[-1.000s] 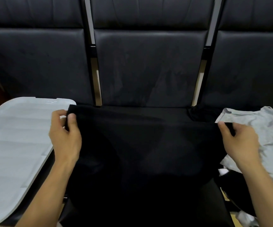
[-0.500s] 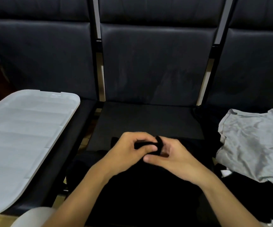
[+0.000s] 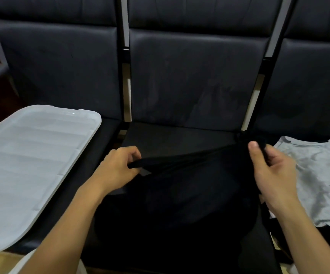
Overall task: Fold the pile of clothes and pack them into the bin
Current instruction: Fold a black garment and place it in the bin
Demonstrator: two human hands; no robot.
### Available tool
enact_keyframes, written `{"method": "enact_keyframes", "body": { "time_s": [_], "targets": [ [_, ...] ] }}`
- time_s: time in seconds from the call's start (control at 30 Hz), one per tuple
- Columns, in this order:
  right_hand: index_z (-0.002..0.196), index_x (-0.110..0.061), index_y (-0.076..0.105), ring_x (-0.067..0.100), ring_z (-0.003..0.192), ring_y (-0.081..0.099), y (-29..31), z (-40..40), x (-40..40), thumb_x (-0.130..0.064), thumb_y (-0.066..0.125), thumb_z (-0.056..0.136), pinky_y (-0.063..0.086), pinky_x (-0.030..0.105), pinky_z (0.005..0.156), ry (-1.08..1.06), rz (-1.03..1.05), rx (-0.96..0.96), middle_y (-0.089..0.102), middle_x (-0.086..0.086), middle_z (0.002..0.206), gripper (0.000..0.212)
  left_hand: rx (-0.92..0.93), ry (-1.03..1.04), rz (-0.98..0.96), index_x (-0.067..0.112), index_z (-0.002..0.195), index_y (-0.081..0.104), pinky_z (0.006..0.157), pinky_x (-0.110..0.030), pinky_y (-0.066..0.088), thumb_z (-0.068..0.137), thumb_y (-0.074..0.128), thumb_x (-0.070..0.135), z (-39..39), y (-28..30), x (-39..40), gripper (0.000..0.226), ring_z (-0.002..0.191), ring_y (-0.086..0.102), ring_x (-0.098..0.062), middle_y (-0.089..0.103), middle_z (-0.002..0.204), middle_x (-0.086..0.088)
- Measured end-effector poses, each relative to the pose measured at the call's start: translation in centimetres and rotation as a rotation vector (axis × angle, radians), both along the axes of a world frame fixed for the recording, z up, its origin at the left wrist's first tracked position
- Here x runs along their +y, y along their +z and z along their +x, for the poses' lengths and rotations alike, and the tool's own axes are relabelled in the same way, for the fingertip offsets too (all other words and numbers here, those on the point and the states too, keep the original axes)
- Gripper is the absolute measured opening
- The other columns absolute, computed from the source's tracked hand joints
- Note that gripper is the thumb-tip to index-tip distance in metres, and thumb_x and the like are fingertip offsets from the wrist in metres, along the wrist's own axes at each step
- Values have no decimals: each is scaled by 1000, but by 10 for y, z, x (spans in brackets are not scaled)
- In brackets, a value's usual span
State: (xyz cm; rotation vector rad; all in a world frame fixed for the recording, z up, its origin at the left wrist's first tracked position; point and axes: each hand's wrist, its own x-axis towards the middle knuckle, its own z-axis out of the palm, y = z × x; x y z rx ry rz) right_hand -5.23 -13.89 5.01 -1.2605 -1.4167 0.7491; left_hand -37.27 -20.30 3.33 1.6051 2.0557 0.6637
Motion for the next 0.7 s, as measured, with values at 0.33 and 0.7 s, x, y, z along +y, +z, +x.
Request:
{"method": "enact_keyframes", "body": {
  "time_s": [0.33,0.7],
  "targets": [
    [77,10,47,24,64,39,-4,20,10,-52,61,92,35,38,59,-114,-25,122,43,10,68,65,-975,418,-48,9,100,66,56,-31,56,99,44,8,-2,26,-1,21,71,72,-28,73,97,-13],
    [83,-11,72,19,78,71,1,-22,-25,-29,56,94,55,27,72,764,-581,-55,74,10,83,27,-1013,154,451,24,111,62,77,-22,54,89,52,-12,29,30,7,44,93,64,-14,63,109,2]
  ]
}}
